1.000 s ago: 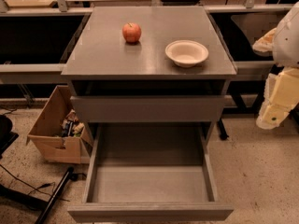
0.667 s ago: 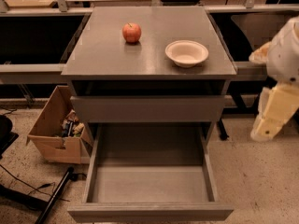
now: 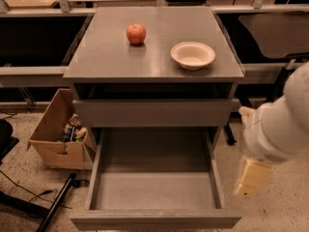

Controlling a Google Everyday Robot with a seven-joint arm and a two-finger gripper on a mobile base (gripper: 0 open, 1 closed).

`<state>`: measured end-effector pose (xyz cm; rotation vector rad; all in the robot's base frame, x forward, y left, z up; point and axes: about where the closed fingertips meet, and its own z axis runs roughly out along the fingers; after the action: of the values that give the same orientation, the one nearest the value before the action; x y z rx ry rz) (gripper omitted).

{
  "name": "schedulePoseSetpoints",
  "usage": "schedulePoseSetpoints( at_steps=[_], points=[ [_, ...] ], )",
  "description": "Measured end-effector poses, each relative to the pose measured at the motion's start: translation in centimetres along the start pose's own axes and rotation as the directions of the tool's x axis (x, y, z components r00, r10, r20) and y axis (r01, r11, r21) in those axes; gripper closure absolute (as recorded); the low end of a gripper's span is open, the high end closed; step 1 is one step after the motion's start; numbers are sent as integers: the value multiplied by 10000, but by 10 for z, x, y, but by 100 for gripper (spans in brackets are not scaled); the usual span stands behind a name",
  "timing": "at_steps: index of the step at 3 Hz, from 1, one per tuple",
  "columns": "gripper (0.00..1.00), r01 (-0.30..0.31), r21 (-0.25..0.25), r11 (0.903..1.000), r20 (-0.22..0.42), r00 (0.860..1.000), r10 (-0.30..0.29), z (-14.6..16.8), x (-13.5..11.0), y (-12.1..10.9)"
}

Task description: Close middle drawer

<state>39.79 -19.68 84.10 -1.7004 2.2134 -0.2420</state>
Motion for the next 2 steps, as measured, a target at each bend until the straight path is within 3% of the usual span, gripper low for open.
schedulePoseSetpoints(
  at_steps=[1, 2],
  points=[
    [0, 108, 7, 9999, -747, 9972, -107, 70, 24, 31],
    [0, 169, -290, 9994, -1207, 9925, -203, 90, 45, 56]
  ],
)
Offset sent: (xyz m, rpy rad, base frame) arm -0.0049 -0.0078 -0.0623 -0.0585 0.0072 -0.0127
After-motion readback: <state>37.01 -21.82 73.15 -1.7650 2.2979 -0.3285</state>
